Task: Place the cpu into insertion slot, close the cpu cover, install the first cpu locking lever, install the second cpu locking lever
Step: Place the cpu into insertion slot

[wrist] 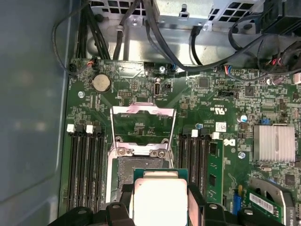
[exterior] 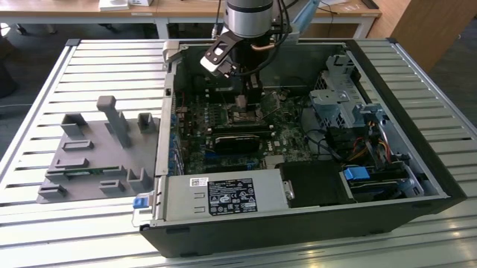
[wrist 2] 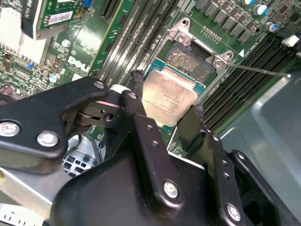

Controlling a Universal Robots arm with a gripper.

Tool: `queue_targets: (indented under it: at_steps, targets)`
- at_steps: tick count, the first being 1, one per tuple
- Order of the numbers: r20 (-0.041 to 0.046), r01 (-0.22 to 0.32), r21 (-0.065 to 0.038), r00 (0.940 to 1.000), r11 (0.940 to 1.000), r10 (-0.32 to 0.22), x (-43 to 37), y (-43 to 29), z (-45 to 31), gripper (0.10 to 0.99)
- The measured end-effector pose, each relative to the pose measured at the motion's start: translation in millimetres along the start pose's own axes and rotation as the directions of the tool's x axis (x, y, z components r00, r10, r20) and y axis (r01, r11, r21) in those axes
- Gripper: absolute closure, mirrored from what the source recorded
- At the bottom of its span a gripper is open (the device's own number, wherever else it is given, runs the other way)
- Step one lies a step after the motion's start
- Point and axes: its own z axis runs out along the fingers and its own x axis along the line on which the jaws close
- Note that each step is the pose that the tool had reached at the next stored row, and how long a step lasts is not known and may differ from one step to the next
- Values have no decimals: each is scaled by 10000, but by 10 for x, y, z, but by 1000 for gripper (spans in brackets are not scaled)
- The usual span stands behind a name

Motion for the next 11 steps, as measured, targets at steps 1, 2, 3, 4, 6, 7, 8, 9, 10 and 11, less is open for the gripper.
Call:
queue_targets:
  at_steps: [1,2,3,4,6,7,8,9,10,11]
  targets:
    - [0,1,0,10000,10000,-1,9,-5,7,545]
    - [-1,1,-1,10000,10000,-1,16,-8,17,545]
    - [-2,0,-1,10000,10000,0,24,-10,29,545]
    - [-2,2,-1,10000,10000,-2,31,-11,47,545]
    - [-1,5,-1,10000,10000,-5,41,-14,82,545]
    - [-1,6,0,10000,10000,-6,47,-15,100,545]
    - [-1,7,0,10000,10000,-7,51,-16,116,545]
    - [-1,7,-1,10000,10000,-7,54,-17,131,545]
    - [-1,8,-1,10000,10000,-8,57,-18,147,545]
    - [-2,8,-1,10000,10000,-8,60,-19,164,545]
